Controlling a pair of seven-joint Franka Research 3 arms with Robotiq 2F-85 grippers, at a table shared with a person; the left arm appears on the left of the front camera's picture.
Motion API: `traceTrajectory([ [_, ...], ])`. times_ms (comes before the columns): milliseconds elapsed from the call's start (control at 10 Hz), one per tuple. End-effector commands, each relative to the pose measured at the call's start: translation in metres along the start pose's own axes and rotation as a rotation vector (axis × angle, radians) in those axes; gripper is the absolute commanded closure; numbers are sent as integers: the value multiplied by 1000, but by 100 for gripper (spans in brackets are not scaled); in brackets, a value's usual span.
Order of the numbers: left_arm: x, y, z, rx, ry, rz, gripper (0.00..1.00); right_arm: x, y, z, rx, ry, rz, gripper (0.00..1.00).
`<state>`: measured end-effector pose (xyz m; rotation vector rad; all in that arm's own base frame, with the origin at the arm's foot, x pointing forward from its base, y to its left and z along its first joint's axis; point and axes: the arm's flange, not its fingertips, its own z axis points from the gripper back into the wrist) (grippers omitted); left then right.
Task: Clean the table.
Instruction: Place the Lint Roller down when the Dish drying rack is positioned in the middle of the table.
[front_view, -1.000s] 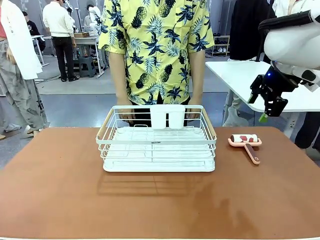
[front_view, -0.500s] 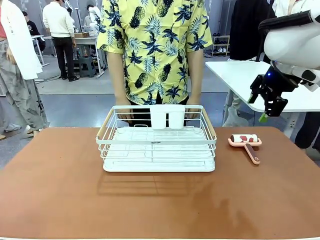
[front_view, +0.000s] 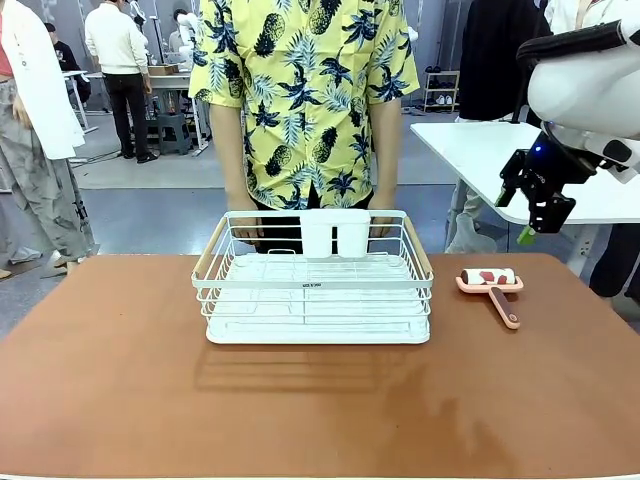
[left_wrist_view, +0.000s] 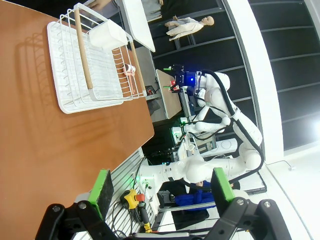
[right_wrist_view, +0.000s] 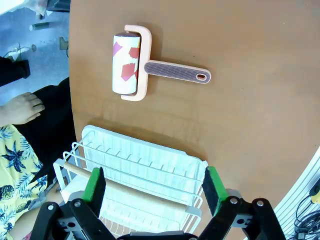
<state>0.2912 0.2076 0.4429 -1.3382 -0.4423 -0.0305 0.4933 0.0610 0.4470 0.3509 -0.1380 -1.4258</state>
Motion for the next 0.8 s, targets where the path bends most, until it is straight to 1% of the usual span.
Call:
traceTrajectory([
  [0, -1, -3, 2, -5, -3, -3, 0, -2, -3, 1, 3, 5, 14, 0],
  [700, -1, -3, 2, -5, -3, -3, 0, -2, -3, 1, 3, 5, 14, 0],
])
